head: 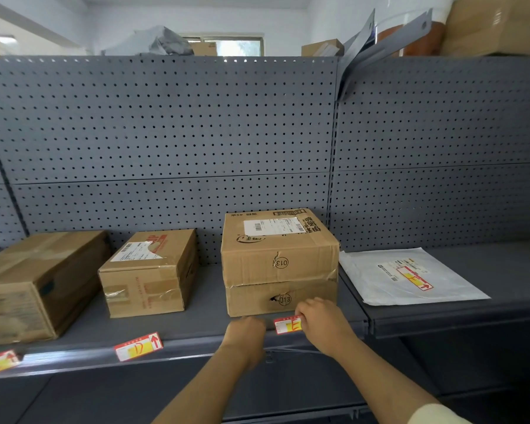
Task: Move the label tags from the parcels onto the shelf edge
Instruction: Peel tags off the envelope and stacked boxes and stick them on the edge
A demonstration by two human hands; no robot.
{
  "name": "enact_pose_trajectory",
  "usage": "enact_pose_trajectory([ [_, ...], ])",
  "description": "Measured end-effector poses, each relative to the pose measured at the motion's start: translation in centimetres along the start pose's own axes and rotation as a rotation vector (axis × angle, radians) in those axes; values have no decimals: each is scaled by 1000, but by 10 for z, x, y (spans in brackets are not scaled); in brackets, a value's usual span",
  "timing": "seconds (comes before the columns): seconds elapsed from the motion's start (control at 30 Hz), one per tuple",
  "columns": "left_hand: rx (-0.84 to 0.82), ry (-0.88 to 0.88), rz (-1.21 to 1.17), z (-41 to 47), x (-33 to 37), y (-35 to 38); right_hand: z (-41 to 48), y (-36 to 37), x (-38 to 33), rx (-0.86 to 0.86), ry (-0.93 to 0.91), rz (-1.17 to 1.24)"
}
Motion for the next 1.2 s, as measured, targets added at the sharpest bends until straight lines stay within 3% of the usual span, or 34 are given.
enact_pose_trajectory([
  [0.5, -95, 32, -215, 0, -12, 9, 2, 5, -3, 58, 5, 88],
  [0.67, -123, 24, -266, 3, -14, 11, 3, 20, -6, -32, -15, 83],
  [1.0, -87, 27, -193, 7, -15, 12, 17, 28, -20, -105, -49, -130],
  [1.2, 6, 48, -191, 12, -10, -8, 8, 16, -9, -22, -44, -107],
])
Point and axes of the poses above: each hand's wrist, its own z-axis towards the middle knuckle, its own y-axis out of the palm, x = y × z, the point moved 8 cm from there along z, towards the middle knuckle, and after that the axes turned 15 degrees about -y, right-handed, at the moved point
